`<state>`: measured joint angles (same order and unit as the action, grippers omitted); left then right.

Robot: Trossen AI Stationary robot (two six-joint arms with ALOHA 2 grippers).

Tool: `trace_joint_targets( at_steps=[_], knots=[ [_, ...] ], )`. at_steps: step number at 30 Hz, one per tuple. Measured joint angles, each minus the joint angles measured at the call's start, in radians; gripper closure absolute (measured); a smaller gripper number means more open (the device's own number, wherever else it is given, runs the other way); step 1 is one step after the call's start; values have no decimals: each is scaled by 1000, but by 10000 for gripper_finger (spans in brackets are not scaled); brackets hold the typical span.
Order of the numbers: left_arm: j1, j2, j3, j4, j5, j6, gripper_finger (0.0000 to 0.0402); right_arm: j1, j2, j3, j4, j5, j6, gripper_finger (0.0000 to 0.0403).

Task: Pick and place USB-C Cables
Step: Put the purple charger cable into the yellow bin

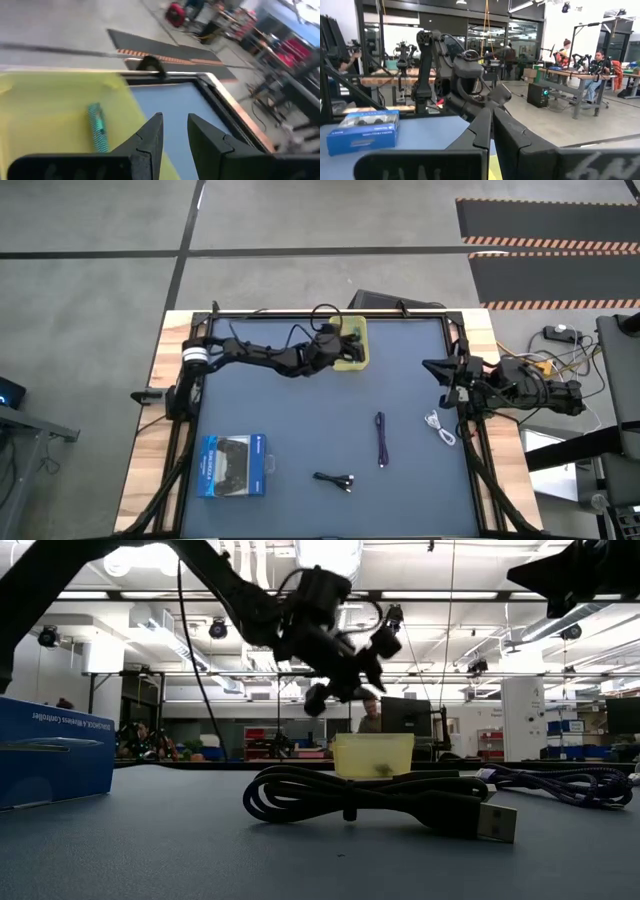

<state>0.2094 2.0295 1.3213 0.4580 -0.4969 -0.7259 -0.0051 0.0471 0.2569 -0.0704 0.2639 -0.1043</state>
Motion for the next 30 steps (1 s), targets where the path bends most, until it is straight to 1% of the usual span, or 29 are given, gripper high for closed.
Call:
trace_joint_targets(
  at_steps=[3, 7, 10, 14, 16, 20, 24, 30],
  knots=[
    [-25, -46, -1, 4, 18, 105, 329, 0, 0, 0, 9, -1, 20, 394],
    [-71, -115, -2, 3, 28, 289, 329, 0, 0, 0, 21, -2, 70, 394],
    [-106, -179, -6, -18, 33, 426, 329, 0, 0, 0, 32, -22, 122, 394],
    [-156, -276, -18, -102, 32, 591, 329, 0, 6, 0, 35, -73, 185, 394],
    [-180, -326, -24, -185, 32, 653, 329, 1, 17, -1, 35, -84, 216, 394],
    [-225, -418, -49, -289, 31, 744, 329, 1, 56, -20, 86, -86, 273, 394],
    [-264, -524, -139, -278, 31, 812, 329, 4, 119, -59, 192, -89, 319, 394],
    [-290, -671, -294, -279, 28, 819, 329, 22, 235, -73, 270, -89, 386, 394]
  ],
)
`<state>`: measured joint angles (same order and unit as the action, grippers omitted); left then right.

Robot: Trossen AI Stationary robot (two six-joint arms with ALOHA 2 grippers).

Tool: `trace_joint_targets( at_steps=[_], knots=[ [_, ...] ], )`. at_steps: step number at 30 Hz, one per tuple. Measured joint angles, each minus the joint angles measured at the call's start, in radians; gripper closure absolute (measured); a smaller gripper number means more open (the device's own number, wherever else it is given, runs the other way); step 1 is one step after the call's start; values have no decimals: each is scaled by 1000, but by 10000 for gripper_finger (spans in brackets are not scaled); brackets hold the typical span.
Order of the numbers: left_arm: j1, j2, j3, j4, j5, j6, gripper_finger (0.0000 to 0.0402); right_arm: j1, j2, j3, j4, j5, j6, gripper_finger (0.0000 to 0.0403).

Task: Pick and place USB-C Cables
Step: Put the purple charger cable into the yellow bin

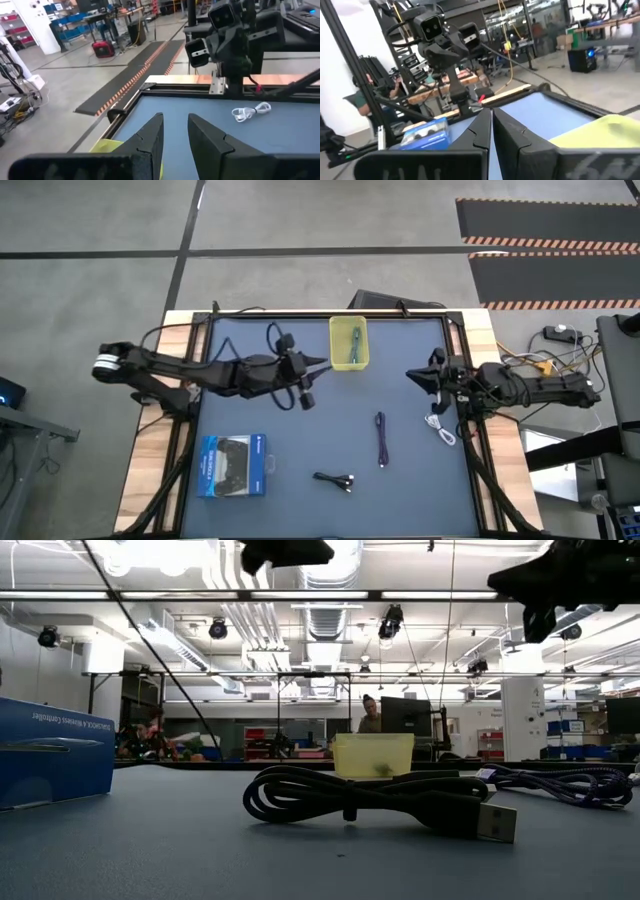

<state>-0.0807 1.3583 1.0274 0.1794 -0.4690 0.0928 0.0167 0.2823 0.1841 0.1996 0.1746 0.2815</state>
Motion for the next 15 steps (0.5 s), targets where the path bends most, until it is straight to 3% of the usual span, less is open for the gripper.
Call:
trace_joint_targets(
  at_steps=[9, 15],
  knots=[
    [14, -149, -173, 84, -12, 76, 329, 64, 143, 13, 23, 1, 171, 394],
    [16, -199, -224, 106, -11, 105, 329, 111, 246, 59, 23, 1, 293, 394]
  ],
)
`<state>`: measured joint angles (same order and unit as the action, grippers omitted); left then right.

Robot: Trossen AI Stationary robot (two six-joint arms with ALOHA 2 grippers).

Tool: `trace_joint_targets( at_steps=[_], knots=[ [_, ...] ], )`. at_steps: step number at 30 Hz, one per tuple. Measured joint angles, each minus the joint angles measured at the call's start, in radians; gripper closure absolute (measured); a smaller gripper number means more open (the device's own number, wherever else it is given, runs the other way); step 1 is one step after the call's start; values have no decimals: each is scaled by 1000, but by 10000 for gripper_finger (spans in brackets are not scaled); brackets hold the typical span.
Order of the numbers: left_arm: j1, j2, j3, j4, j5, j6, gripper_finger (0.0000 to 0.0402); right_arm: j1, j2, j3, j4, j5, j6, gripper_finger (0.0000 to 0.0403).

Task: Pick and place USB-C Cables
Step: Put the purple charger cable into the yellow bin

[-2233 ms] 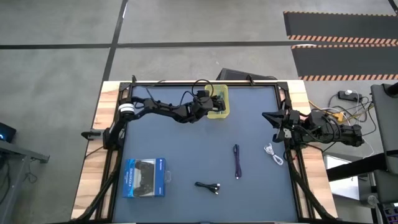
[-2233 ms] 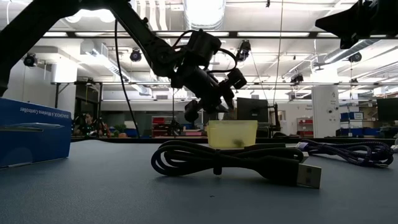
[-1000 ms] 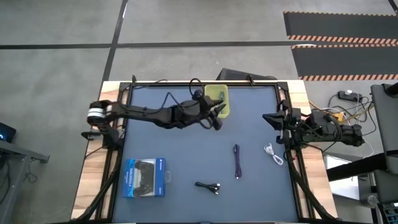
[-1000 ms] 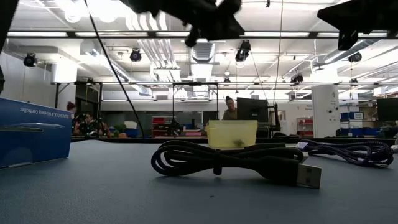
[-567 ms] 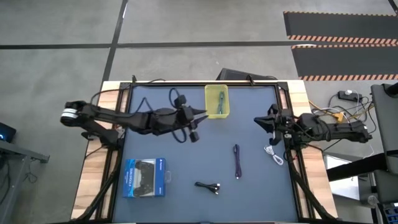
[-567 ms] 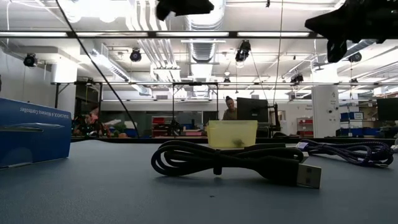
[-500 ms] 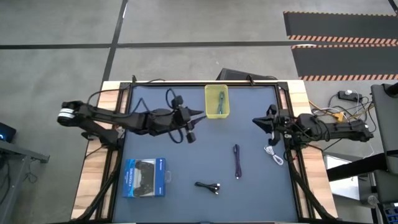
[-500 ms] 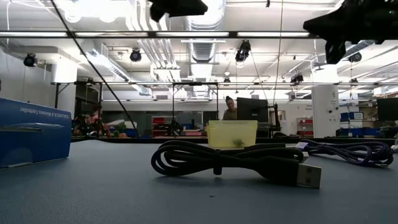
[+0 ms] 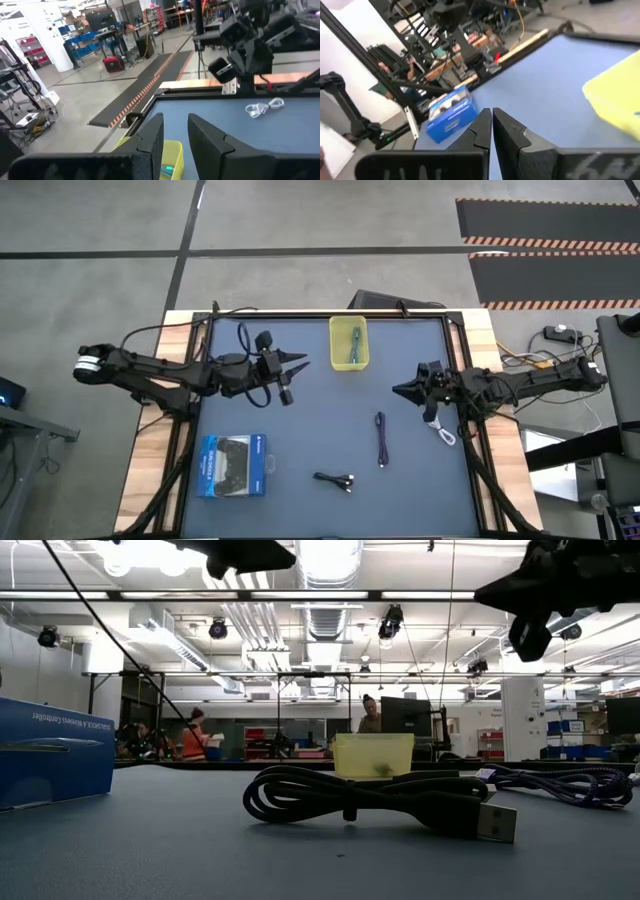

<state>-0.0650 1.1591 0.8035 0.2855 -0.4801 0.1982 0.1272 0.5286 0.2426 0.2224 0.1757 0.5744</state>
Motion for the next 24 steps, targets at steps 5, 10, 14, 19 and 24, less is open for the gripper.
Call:
trace_joint_targets(
  at_steps=[5, 10, 14, 19, 24],
  knots=[
    [1, -17, -24, -5, 0, 30, 329, 37, 105, 69, -2, 0, 21, 394],
    [1, -19, -21, -7, -83, 55, 329, 52, 227, 170, -34, 0, 64, 394],
    [2, -33, -25, -28, -202, 73, 329, 52, 326, 280, -213, 0, 127, 394],
    [0, -34, -25, -97, -213, 70, 329, 52, 445, 436, -494, 0, 216, 394],
    [0, -27, -26, -164, -213, 35, 329, 52, 561, 567, -795, -48, 360, 394]
  ],
)
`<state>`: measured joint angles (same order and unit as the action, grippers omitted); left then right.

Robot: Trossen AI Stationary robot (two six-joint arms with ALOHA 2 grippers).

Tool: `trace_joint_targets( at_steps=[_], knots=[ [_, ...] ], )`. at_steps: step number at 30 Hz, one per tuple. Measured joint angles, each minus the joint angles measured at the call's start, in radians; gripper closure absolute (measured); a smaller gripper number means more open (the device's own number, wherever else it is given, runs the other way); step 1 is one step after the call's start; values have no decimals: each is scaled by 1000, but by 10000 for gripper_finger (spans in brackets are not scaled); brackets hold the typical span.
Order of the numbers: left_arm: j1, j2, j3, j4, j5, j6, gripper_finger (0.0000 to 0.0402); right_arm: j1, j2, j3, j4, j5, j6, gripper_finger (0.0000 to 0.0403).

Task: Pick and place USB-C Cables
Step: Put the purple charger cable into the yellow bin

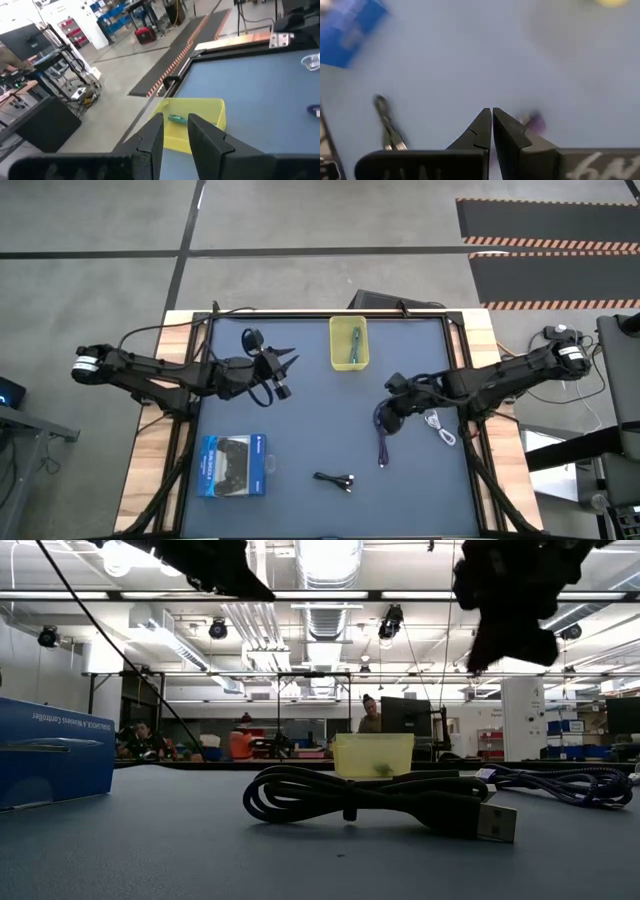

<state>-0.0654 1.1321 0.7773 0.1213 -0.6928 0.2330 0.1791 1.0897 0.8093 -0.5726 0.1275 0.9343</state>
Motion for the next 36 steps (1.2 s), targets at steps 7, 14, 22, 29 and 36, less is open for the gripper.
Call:
trace_joint_targets(
  at_steps=[7, 14, 22, 29, 36],
  knots=[
    [0, -13, 0, -155, 1, -51, 329, 0, 128, 83, -211, -146, 115, 394],
    [-2, -52, -1, -357, 180, -146, 329, 5, 221, 114, -237, -199, 142, 394],
    [-3, -167, -85, -226, 426, -89, 329, 4, 283, 132, -240, -181, 153, 394],
    [-2, -311, -157, -163, 426, -95, 329, 4, 281, 136, -241, -181, 195, 394],
    [-2, -394, -171, -149, 424, -150, 329, 4, 294, 136, -196, -180, 215, 357]
  ],
)
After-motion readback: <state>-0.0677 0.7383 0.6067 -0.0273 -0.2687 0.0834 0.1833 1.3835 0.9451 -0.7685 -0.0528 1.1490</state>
